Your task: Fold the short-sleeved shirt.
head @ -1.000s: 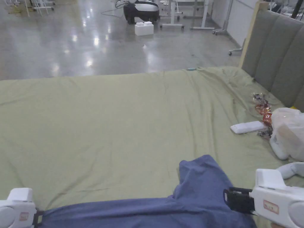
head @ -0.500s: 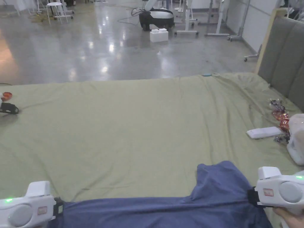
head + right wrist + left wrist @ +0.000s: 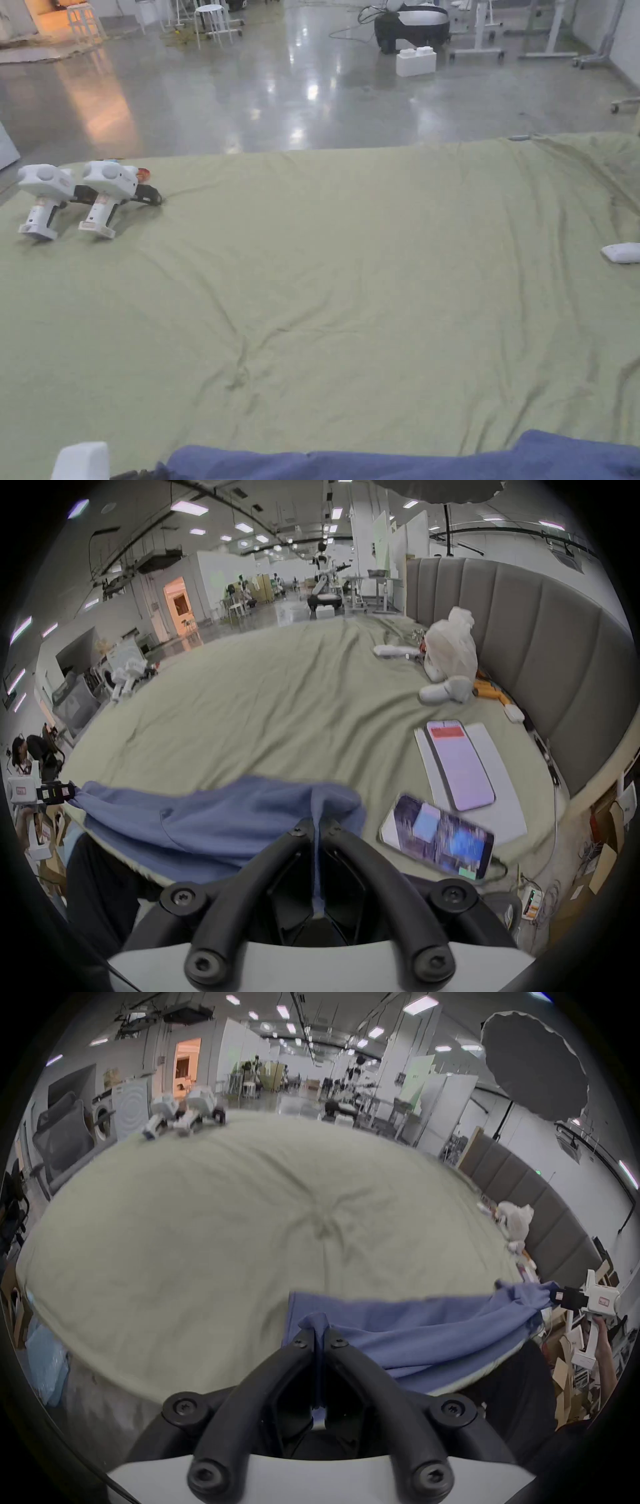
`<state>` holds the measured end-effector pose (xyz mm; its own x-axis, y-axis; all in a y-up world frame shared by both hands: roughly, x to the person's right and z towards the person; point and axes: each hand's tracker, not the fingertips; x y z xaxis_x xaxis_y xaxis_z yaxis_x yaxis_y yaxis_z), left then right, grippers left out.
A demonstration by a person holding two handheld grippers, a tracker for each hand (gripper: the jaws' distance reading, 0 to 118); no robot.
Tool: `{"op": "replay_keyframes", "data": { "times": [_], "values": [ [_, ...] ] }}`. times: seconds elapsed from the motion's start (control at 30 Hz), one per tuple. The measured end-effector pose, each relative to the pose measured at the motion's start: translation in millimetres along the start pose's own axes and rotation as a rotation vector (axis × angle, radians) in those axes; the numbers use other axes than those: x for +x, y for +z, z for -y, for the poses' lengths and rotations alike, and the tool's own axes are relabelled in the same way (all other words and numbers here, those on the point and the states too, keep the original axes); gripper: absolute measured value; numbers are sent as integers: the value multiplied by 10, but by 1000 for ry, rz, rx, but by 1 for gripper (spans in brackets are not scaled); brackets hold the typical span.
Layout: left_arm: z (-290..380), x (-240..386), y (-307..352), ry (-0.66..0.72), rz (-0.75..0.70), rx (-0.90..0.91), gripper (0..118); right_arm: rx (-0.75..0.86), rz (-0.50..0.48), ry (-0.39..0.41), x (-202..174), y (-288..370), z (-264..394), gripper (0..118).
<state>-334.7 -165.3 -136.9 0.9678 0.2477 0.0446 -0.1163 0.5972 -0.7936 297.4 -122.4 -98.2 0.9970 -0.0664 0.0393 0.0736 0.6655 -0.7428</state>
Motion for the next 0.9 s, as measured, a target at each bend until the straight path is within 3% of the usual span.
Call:
{"op": "replay_keyframes", "data": {
  "times": [0.13, 0.27, 0.3, 0.37, 0.4, 0.57, 0.63, 0.73, 0.83, 0.9],
  "values": [
    [220, -81, -248, 72, -8, 5, 5, -41, 16, -35, -55, -159, 268, 0],
    [268, -95, -318, 52, -71, -17, 63, -52, 23, -25, -111, -236, 367, 3],
    [256, -104, -299, 40, -92, -16, 68, -50, 20, -11, -51, -273, 373, 14],
    [214, -60, -165, 11, -126, 48, 69, -55, 67, 16, -62, -247, 337, 64],
    [156, -25, -58, -5, -139, 96, 69, -48, 74, 16, -54, -212, 309, 70],
    [-204, 418, 662, -194, -231, 420, 82, 156, 13, -23, 3, 172, 115, 70],
    [-301, 689, 1002, -268, -243, 585, 82, 313, 43, -31, -112, 417, 43, 69],
    [-397, 1021, 1372, -301, -200, 742, 87, 454, 1, -47, -337, 722, -115, 69],
    [-457, 1359, 1635, -299, -161, 855, 87, 578, -17, 8, -627, 971, -296, 68],
    [-470, 1532, 1723, -300, -136, 908, 85, 656, -39, 111, -813, 1093, -368, 63]
  ]
}}
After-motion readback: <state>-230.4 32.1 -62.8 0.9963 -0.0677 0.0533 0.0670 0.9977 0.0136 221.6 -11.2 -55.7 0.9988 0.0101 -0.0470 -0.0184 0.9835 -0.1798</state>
